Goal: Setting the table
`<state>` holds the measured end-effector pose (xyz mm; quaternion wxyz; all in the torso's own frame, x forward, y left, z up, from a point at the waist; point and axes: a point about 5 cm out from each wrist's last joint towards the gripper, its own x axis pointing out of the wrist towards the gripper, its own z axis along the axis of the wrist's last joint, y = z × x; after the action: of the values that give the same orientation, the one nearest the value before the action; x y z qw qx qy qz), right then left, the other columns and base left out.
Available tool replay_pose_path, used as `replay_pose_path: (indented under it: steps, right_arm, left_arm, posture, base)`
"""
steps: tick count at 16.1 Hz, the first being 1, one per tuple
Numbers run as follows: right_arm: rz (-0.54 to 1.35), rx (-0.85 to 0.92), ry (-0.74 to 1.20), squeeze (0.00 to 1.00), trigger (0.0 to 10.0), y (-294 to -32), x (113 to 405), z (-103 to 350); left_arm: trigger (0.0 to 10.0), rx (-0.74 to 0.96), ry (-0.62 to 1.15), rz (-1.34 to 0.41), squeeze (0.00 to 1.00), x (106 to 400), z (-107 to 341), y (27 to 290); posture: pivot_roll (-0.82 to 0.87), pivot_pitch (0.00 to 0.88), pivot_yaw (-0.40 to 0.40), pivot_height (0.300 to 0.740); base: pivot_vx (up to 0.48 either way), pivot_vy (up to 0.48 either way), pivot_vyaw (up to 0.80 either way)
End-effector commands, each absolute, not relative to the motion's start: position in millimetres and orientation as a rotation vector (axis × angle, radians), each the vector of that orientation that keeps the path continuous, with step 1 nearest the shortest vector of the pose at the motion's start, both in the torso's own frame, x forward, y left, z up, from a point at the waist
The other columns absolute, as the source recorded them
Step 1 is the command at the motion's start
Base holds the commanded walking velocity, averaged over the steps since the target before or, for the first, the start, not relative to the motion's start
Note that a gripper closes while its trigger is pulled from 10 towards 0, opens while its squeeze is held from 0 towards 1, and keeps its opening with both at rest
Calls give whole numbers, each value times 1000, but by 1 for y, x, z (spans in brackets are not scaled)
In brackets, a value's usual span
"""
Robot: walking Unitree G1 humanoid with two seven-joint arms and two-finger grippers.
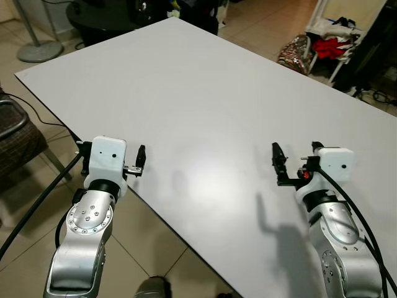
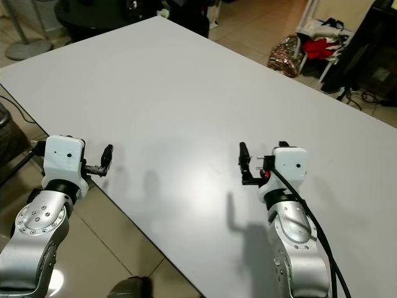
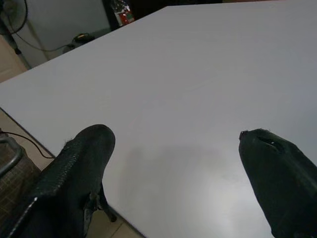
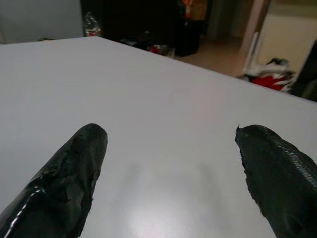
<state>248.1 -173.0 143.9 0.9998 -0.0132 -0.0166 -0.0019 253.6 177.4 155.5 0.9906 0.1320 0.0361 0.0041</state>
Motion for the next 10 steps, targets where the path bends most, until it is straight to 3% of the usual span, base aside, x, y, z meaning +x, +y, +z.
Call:
replay_pose_path:
  steps: [1, 7, 10]
  right_arm:
    - [-14, -28, -15, 1000, 10000, -172, 249, 142]
    - [66, -13, -1, 1000, 10000, -160, 246, 135]
    - [53, 9, 16, 1000, 10000, -163, 244, 131]
  left_arm:
    - [10000, 286, 73, 14, 0, 250, 156, 180]
    - [10000, 272, 101, -7, 0, 252, 150, 177]
    - [10000, 277, 116, -12, 0, 253, 145, 178]
  posture:
    - [-63, 96, -48, 740]
    - [-51, 81, -42, 740]
    - [-48, 73, -45, 740]
  base:
    - [0, 277, 0]
    - [0, 280, 0]
    - [0, 286, 604]
